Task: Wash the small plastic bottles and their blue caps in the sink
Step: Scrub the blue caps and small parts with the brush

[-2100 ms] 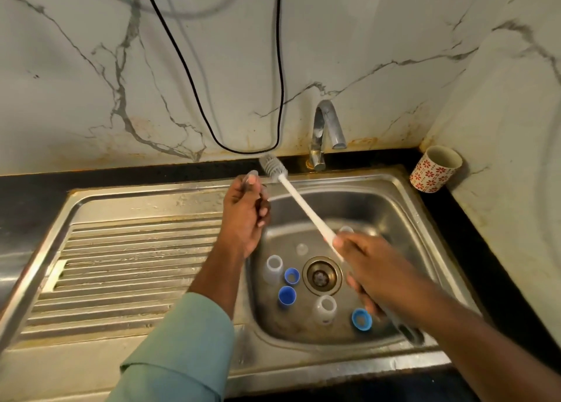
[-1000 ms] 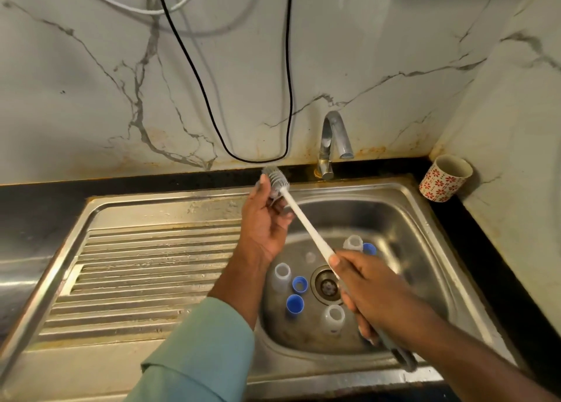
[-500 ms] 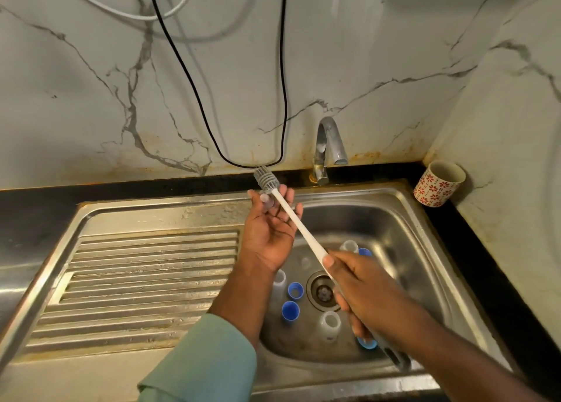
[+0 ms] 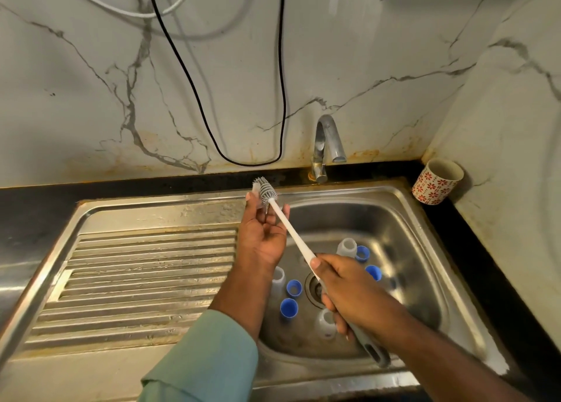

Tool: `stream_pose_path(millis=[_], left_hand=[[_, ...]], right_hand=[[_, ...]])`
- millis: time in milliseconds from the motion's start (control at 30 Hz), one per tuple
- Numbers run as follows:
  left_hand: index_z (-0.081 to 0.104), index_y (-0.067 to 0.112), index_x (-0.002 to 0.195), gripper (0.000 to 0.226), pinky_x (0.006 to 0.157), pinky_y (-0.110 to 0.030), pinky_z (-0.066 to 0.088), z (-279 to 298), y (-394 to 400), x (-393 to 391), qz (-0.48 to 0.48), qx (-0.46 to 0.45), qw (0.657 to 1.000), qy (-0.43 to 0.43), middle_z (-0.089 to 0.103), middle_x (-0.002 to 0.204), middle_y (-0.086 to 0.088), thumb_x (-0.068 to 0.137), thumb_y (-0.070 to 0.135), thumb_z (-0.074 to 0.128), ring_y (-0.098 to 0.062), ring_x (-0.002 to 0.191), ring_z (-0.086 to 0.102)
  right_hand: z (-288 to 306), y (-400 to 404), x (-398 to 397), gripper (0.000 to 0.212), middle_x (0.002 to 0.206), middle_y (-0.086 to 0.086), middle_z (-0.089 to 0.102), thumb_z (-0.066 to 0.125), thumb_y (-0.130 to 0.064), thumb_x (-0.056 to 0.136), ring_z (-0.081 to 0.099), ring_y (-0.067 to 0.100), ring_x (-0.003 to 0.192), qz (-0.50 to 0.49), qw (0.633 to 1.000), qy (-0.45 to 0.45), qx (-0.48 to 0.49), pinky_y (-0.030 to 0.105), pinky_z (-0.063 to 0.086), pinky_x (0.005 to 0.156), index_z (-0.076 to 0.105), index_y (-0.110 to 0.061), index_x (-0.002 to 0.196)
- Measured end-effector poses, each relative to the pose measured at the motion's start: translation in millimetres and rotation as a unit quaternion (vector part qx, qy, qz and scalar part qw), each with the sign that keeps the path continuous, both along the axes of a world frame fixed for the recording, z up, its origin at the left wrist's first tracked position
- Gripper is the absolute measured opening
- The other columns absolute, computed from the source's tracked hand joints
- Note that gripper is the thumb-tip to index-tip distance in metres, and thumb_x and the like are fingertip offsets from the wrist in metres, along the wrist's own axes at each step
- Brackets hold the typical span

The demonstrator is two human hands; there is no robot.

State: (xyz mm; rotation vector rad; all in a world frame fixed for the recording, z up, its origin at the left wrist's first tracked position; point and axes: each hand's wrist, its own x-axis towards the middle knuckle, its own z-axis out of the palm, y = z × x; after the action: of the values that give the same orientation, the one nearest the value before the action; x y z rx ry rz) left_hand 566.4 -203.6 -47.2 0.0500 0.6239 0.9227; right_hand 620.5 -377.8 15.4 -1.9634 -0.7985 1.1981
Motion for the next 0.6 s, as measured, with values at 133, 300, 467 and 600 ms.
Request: stream_pose_path(millis=[133, 300, 467, 600], left_hand=[[0.071, 0.012, 0.102, 0.020, 0.108, -0.045, 0.045, 3, 9, -6, 0.022, -0.002, 1.000, 0.017, 0.075, 0.089, -0.003, 0.089, 0.027, 0.067, -0.017, 0.098, 0.066], [0.068, 0.011, 0.102, 0.018, 0.100, -0.036, 0.052, 15, 2, 2, 0.045, -0.029, 0.997, 0.053, 0.073, 0.083, -0.003, 0.090, 0.024, 0.068, -0.014, 0.084, 0.066], [0.067, 0.009, 0.108, 0.026, 0.076, -0.030, 0.059, 10, 11, 1, 0.065, -0.041, 0.992, 0.097, 0.069, 0.092, -0.006, 0.093, 0.030, 0.064, -0.015, 0.082, 0.066], [0.067, 0.006, 0.104, 0.025, 0.092, -0.032, 0.056, 10, -2, 12, 0.041, -0.015, 0.991, 0.124, 0.068, 0.089, -0.007, 0.092, 0.028, 0.066, -0.014, 0.084, 0.064]], right_hand=[[7, -14, -5, 0.028, 0.065, 0.008, 0.052, 0.036, -0.037, 0.103, 0.042, 0.017, 0.036, 0.020, 1.000, 0.012, -0.014, 0.026, 0.037, 0.037, 0.058, -0.021, 0.099], [2, -2, -4, 0.027, 0.061, 0.000, 0.053, 0.037, -0.040, 0.103, 0.043, 0.016, 0.039, -0.001, 1.000, 0.014, 0.005, 0.026, 0.037, 0.039, 0.058, -0.025, 0.096], [1, -15, -12, 0.023, 0.058, -0.003, 0.048, 0.038, -0.037, 0.103, 0.041, 0.015, 0.036, 0.015, 1.000, -0.026, 0.006, 0.025, 0.037, 0.037, 0.059, -0.031, 0.096], [-15, 15, -10, 0.022, 0.057, -0.007, 0.047, 0.038, -0.039, 0.103, 0.041, 0.011, 0.034, -0.010, 0.998, -0.059, 0.018, 0.026, 0.041, 0.038, 0.056, -0.033, 0.091]])
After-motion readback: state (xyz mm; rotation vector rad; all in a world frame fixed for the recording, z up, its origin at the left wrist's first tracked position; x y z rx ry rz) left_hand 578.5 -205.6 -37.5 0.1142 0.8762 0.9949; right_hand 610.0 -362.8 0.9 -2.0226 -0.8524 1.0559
